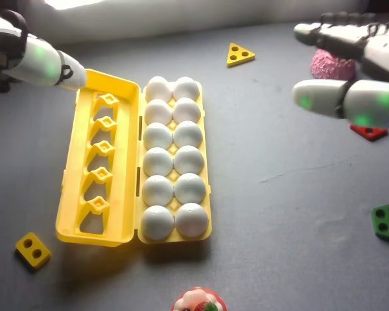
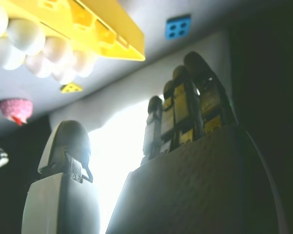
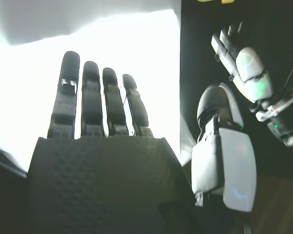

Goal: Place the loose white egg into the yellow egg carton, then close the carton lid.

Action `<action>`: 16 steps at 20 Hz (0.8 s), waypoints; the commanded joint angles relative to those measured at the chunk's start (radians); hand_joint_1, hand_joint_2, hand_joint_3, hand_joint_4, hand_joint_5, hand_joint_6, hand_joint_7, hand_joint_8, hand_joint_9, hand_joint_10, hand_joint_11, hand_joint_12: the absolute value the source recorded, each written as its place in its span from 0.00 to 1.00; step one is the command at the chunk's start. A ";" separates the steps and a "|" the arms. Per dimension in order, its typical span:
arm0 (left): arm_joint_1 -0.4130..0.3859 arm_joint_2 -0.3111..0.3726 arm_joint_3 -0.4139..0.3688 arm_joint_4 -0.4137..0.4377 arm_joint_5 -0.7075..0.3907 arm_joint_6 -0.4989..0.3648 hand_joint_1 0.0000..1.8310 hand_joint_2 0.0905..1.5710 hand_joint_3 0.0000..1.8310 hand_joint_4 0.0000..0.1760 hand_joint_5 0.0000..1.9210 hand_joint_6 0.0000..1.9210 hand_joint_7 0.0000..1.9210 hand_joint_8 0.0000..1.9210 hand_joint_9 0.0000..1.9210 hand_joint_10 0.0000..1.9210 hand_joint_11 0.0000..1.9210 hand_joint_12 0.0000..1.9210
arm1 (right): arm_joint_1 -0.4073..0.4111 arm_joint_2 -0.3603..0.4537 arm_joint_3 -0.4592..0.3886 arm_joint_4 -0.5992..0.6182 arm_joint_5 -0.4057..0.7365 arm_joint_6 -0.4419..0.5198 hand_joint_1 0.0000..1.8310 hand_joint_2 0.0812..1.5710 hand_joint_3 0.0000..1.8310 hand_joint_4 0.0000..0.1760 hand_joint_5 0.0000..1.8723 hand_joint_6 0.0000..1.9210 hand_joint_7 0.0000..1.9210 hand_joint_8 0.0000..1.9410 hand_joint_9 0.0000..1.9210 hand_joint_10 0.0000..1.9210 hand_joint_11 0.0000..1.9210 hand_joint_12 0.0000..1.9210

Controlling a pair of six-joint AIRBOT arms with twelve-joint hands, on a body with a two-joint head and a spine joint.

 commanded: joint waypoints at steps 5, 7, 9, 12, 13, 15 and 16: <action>0.066 0.004 0.005 0.041 0.005 -0.159 0.13 0.81 0.01 0.30 0.08 0.00 0.09 0.00 0.11 0.00 0.00 0.38 | 0.008 0.105 -0.089 -0.011 -0.071 -0.151 0.00 0.75 0.00 0.00 0.06 0.01 0.05 0.00 0.04 0.04 0.00 0.16; 0.091 0.003 -0.002 0.041 -0.011 -0.206 0.12 0.82 0.00 0.28 0.07 0.00 0.08 0.00 0.10 0.00 0.00 0.37 | 0.007 0.146 -0.131 -0.011 -0.145 -0.221 0.01 0.75 0.00 0.00 0.07 0.01 0.06 0.00 0.05 0.05 0.00 0.24; 0.127 0.002 -0.009 0.042 -0.011 -0.263 0.15 0.81 0.00 0.28 0.08 0.00 0.08 0.00 0.11 0.00 0.00 0.39 | 0.004 0.191 -0.167 -0.011 -0.159 -0.253 0.02 0.75 0.00 0.00 0.08 0.01 0.07 0.00 0.06 0.05 0.00 0.27; 0.188 0.001 -0.023 0.046 0.006 -0.350 0.18 0.80 0.00 0.30 0.08 0.00 0.09 0.00 0.11 0.00 0.00 0.34 | 0.011 0.238 -0.199 -0.012 -0.181 -0.271 0.02 0.75 0.00 0.00 0.09 0.01 0.09 0.00 0.08 0.08 0.00 0.51; 0.206 -0.003 -0.025 0.046 0.016 -0.369 0.18 0.80 0.00 0.31 0.08 0.00 0.10 0.00 0.12 0.00 0.00 0.36 | 0.018 0.250 -0.211 -0.011 -0.188 -0.294 0.03 0.75 0.00 0.00 0.09 0.01 0.10 0.00 0.08 0.09 0.00 0.55; 0.242 -0.017 -0.025 0.049 0.038 -0.412 0.16 0.80 0.00 0.28 0.10 0.00 0.13 0.01 0.13 0.00 0.00 0.45 | 0.024 0.272 -0.231 -0.011 -0.186 -0.319 0.06 0.75 0.00 0.00 0.10 0.01 0.11 0.00 0.07 0.12 0.00 0.46; 0.251 -0.021 -0.025 0.052 0.044 -0.427 0.16 0.80 0.00 0.27 0.10 0.01 0.14 0.01 0.14 0.01 0.00 0.46 | 0.024 0.275 -0.233 -0.011 -0.184 -0.319 0.06 0.75 0.00 0.00 0.10 0.01 0.11 0.00 0.06 0.13 0.00 0.43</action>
